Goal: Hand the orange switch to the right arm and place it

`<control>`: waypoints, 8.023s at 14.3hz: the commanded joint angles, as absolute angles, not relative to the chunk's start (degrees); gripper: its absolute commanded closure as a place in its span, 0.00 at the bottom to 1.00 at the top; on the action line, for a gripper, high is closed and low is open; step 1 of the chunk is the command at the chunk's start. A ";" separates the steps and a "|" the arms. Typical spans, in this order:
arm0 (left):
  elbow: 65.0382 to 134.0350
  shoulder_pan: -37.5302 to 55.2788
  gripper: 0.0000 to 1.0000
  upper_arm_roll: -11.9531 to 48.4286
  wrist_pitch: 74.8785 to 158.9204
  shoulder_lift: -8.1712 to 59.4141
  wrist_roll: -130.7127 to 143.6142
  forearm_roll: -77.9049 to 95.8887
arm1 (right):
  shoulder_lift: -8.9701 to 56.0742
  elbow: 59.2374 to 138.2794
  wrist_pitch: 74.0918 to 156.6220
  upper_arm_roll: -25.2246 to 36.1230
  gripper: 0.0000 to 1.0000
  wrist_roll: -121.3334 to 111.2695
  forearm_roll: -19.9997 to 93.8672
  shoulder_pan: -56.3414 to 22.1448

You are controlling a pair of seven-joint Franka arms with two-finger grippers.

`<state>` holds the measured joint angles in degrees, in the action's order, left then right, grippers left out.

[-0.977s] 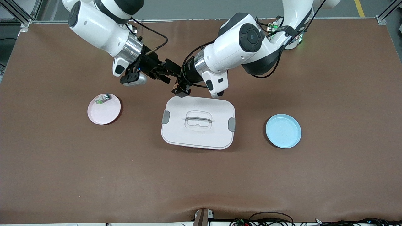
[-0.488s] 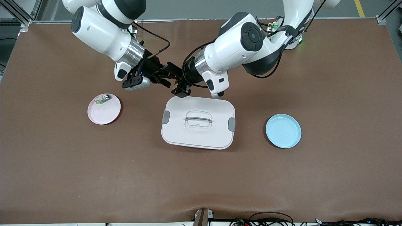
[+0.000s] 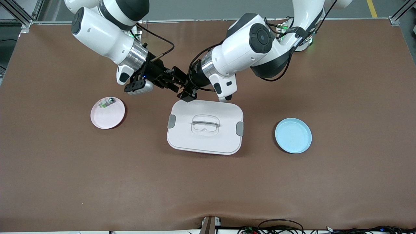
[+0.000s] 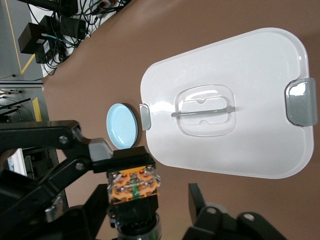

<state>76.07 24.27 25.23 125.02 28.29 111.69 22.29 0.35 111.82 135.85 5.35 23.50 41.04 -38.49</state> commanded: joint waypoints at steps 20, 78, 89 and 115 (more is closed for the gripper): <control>74.62 25.32 0.00 24.70 129.73 27.25 118.20 22.77 | -0.96 110.57 122.91 5.80 1.00 16.82 39.65 -33.06; 75.59 -12.30 0.00 21.01 85.61 12.13 17.49 -9.40 | 14.77 142.38 158.20 5.62 0.51 -79.28 -4.84 -3.69; 75.85 -11.70 0.00 18.56 83.06 8.71 13.54 -8.71 | 11.78 134.23 142.15 5.36 0.00 -76.38 -4.57 -4.31; 86.66 6.50 0.00 -3.69 82.35 -3.87 3.87 -0.97 | 14.67 106.80 110.21 5.45 0.00 3.16 -3.60 -1.06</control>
